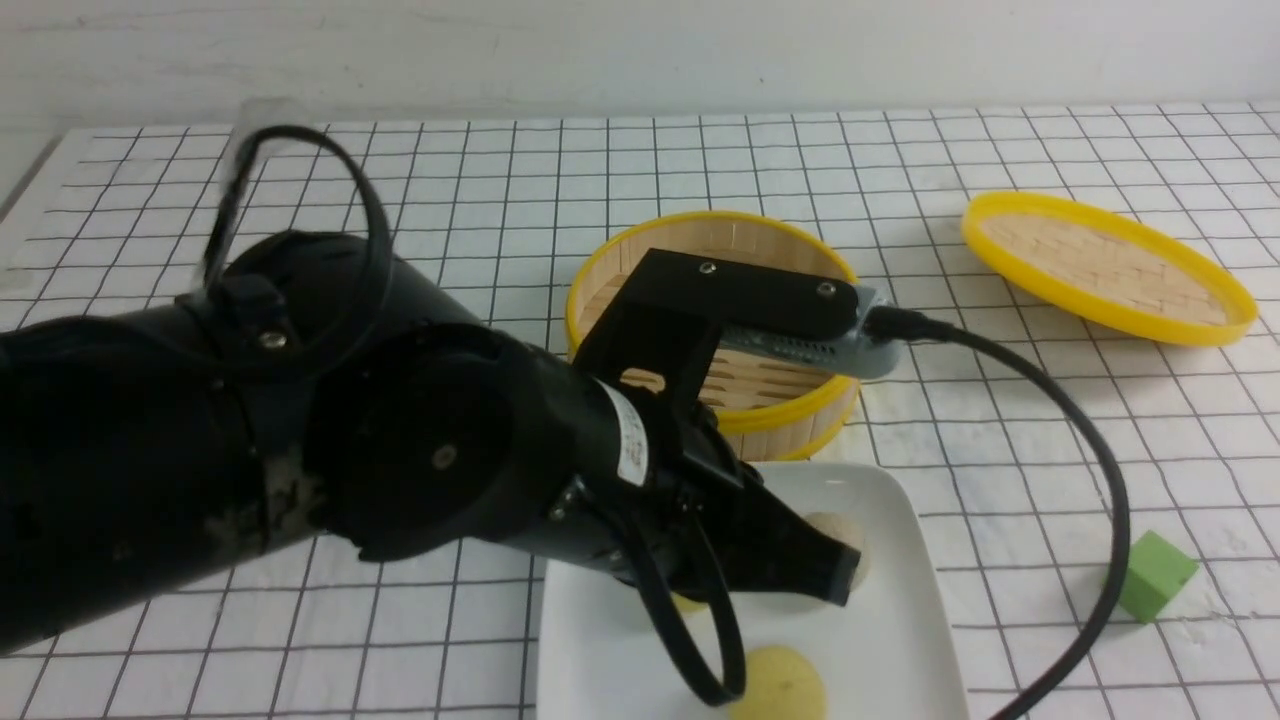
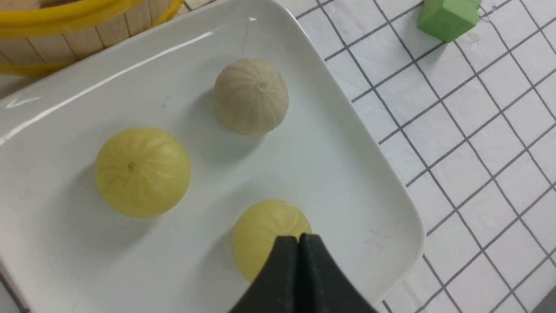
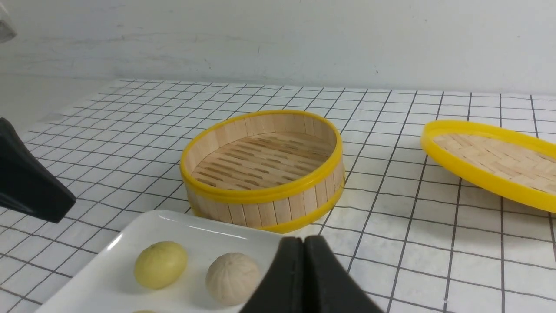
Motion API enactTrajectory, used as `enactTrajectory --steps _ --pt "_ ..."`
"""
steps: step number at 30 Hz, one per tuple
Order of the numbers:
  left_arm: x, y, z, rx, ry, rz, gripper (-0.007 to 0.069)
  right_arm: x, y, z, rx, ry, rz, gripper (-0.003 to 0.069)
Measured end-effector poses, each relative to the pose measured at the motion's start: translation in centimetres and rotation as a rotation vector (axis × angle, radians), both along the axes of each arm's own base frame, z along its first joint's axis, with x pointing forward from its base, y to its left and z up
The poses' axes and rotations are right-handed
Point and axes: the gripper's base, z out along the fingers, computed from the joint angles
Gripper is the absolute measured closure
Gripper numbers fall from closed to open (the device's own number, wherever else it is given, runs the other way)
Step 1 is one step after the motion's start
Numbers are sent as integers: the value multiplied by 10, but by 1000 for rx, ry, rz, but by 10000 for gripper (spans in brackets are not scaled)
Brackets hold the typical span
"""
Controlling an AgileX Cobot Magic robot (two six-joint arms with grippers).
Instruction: Put the steamed buns into the plate on the white-black tablecloth.
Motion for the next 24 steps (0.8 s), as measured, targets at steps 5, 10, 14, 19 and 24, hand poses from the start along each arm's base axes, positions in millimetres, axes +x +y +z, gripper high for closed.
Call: enactTrajectory --steps 5,10,14,19,24 --pt "0 0 0 4 -5 -2 622 0 0 0 1 -3 0 664" --pt "1 0 0 8 -10 -3 622 0 0 0 1 -3 0 659" --pt "1 1 0 10 -13 -4 622 0 0 0 1 -3 0 657" --pt "1 1 0 14 -14 -5 616 0 0 0 2 -6 -4 655" --pt "1 1 0 13 -15 -5 612 5 -3 -12 -8 1 -96 655"
